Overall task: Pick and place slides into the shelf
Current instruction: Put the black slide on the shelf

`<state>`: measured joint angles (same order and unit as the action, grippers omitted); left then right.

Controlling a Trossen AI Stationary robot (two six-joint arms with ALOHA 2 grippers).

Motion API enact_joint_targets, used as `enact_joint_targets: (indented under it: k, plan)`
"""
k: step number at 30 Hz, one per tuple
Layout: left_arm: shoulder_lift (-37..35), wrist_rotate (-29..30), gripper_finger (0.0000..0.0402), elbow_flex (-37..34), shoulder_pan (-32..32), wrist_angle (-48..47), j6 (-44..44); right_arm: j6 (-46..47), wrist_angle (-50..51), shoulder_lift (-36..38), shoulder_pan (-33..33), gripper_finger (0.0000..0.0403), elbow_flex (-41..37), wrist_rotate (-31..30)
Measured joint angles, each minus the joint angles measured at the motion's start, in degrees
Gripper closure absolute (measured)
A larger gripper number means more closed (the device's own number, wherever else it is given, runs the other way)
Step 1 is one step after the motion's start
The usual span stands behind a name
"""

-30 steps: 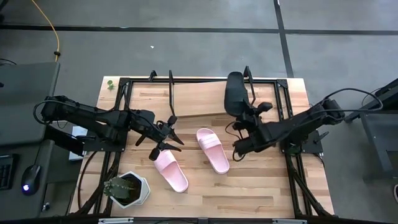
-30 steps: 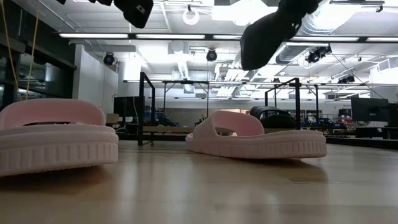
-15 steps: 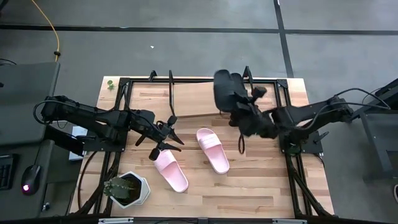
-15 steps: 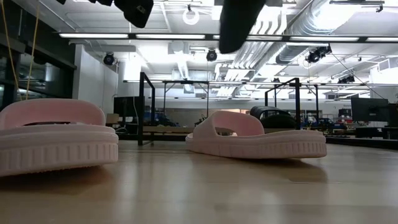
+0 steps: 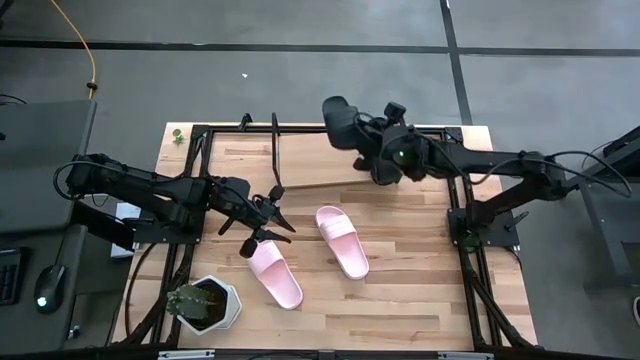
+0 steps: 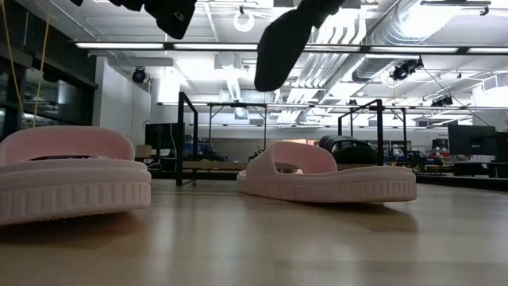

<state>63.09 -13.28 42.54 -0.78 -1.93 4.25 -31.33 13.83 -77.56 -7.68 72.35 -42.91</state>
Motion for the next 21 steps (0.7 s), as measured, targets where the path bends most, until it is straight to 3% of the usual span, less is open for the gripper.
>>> enact_joint_targets:
  k: [9,15,21]
  plan:
    - [0.0,0.88,0.0293,0.0,0.0,-0.04,0.0,-2.17,-17.36,0.0,-6.26,0.0403,-14.98,2.65]
    - [0.0,0.9,0.0293,0.0,0.0,-0.31,-0.02,-4.16,-27.52,-0.07,-5.61,0.0403,-23.15,-1.23]
    - [0.0,0.92,0.0293,0.0,0.0,-0.32,-0.02,-4.25,-30.91,-0.07,-4.24,0.0403,-27.94,-3.69]
